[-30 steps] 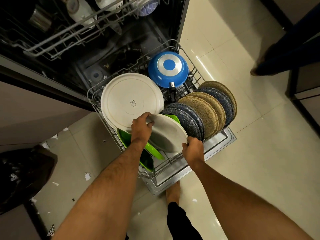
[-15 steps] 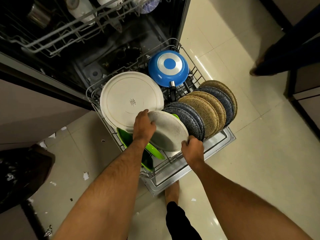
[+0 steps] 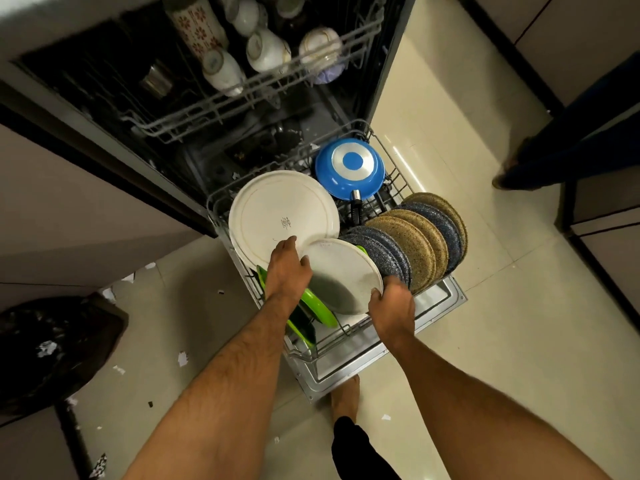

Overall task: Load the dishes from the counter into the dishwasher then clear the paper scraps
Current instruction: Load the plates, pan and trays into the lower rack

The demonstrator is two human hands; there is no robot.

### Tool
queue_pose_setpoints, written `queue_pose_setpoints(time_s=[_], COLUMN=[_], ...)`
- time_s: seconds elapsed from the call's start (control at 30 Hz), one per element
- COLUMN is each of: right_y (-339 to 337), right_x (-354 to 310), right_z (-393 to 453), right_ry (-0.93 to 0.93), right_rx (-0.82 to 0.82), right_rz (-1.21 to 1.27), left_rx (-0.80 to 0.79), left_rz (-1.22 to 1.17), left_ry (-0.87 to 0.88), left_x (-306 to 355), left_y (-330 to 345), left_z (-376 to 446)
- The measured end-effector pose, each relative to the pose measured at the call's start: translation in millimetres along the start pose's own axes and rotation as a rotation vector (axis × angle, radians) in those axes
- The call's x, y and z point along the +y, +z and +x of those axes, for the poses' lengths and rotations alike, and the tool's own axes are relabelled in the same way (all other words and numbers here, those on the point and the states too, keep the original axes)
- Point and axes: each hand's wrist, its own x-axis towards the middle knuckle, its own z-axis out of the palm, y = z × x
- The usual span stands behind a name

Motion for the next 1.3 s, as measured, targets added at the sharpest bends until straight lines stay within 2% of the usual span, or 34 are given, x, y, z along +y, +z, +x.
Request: queue_pose_setpoints(time_s=[0.43,0.7,0.83,1.03,1.3], right_y=[-100,-143,-151,-139,-106], right_x=[-189,-374,-461,-587,-692], right_z=[-91,-184,-238,-321,-410], right_ry=[-0.607,-0.945,-1.125,-1.278,-1.444], right_rx=[0.119,0.25,0.346,0.411,0.425], right_rz=[-0.195,-0.226,-0.241,-0.224,-0.242], left_rx=[0.33,0.631,0.748,0.878,1.008], left_rz=[0.034,0.059,0.086,0.143,0.147], left_ry=[0.082,0.071,0.072,0.052,-0.015], left_x=[-12,-58,-92,-156,-235], left_y=[-216,-415,-510,-641,-741], left_z=[-91,-133,-152,-189,-237])
